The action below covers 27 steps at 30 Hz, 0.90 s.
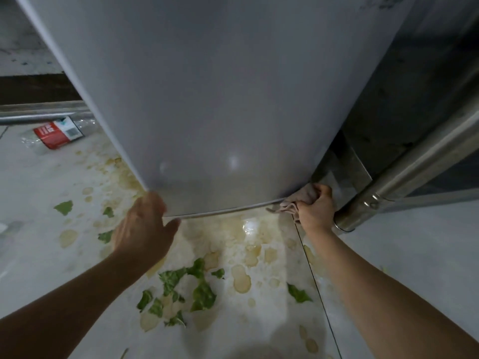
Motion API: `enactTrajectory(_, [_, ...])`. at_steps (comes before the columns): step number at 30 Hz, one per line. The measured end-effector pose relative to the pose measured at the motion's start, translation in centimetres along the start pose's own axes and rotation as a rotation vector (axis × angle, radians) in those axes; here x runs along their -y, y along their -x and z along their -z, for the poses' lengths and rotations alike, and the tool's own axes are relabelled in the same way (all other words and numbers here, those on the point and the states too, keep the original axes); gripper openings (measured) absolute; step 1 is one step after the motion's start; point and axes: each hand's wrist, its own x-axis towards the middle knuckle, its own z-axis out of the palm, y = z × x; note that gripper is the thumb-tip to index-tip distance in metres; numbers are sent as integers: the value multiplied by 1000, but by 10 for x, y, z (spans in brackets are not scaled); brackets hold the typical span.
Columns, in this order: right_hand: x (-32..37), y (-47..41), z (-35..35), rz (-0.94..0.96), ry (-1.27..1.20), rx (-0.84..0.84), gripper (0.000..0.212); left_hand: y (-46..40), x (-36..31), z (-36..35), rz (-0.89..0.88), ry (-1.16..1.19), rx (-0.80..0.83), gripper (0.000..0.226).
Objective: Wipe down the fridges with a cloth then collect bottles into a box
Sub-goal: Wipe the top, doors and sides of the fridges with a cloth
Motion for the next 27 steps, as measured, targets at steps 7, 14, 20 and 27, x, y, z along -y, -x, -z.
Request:
enactTrajectory(7, [12, -29, 5, -205, -1, 149, 46, -8, -85, 25, -1123, -366, -260, 31])
enactTrajectory(14, [12, -33, 6, -195, -74, 200, 54, -42, -126, 40, -1256, -715, -444, 51])
enactTrajectory(20, [34, -23, 13, -13, -121, 104, 45, -47, -127, 44, -1283, -748, -489, 53])
enactTrajectory(27, [83, -7, 26, 115, -235, -41, 50, -35, -140, 55, -1290, -773, -477, 46])
